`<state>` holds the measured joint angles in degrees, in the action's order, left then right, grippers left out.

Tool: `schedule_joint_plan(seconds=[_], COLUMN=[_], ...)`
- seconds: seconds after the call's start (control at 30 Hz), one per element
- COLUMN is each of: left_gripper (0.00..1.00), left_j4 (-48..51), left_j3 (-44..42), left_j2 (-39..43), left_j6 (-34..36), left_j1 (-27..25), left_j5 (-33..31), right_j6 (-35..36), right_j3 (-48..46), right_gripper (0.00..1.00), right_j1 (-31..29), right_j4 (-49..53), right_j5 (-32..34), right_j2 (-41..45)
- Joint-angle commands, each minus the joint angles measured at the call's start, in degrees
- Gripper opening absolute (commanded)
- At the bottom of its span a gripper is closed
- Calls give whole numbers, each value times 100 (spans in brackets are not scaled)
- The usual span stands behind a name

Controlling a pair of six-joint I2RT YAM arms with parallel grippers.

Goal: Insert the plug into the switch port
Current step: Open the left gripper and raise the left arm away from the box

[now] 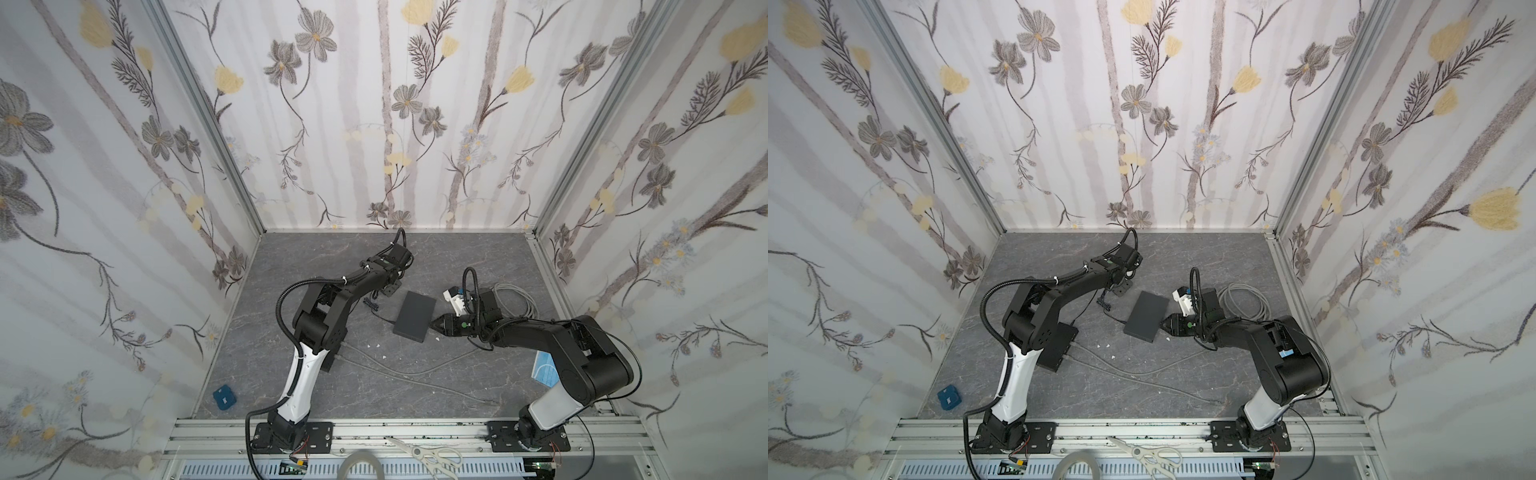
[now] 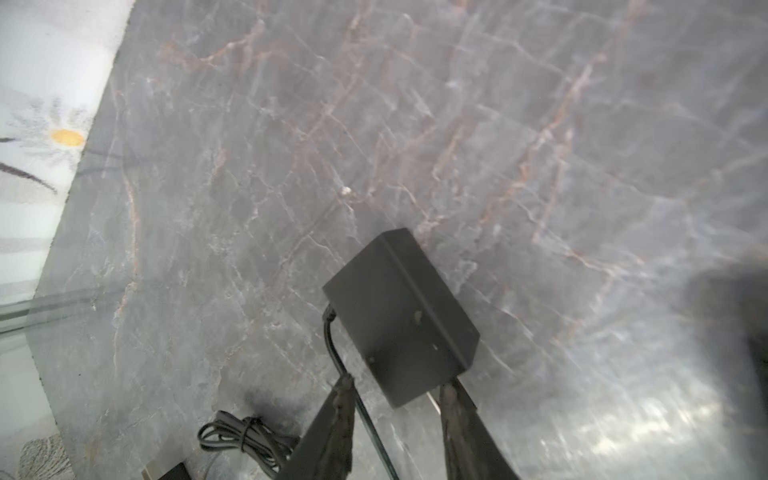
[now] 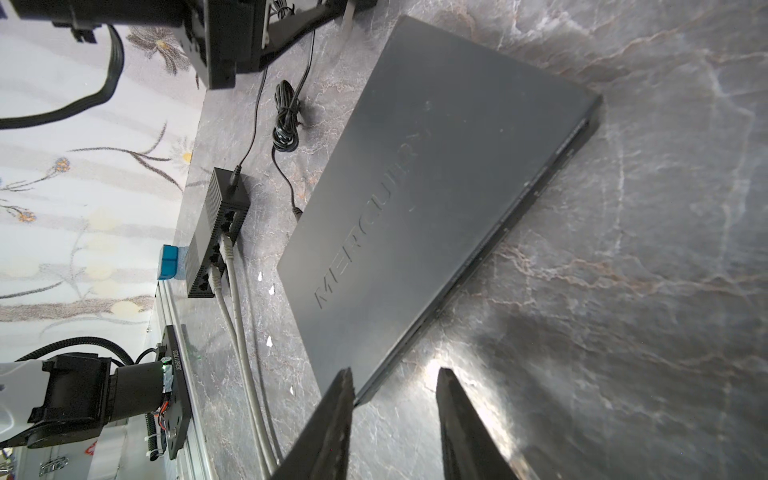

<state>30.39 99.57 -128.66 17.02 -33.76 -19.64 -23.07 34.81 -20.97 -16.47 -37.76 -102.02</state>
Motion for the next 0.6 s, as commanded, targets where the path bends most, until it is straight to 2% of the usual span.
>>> schedule_joint_plan(seconds=[0.0, 0.17, 0.33, 0.43, 0.57], left_gripper=[36, 36, 36, 38, 38], left_j4=[-183, -320, -737, -763, -462], left_j3=[166, 114, -372, -496, -638], left_j2=[-86, 94, 752, 1163, 1518], left_j6=[-353, -519, -1024, -1608, -2308], left_j1=[106, 169, 176, 159, 156], left_j5=[-501, -285, 229, 640, 1724], right_j6=[48, 27, -20, -63, -122], right_j3=[-9, 14, 68, 107, 155], right_gripper=[36, 36, 36, 36, 36], right_j1=[14, 15, 14, 16, 15], right_j4=[-243, -275, -288, -298, -315], right_j5=[-92, -73, -47, -30, 5], right_j2=[-27, -107, -162, -169, -209])
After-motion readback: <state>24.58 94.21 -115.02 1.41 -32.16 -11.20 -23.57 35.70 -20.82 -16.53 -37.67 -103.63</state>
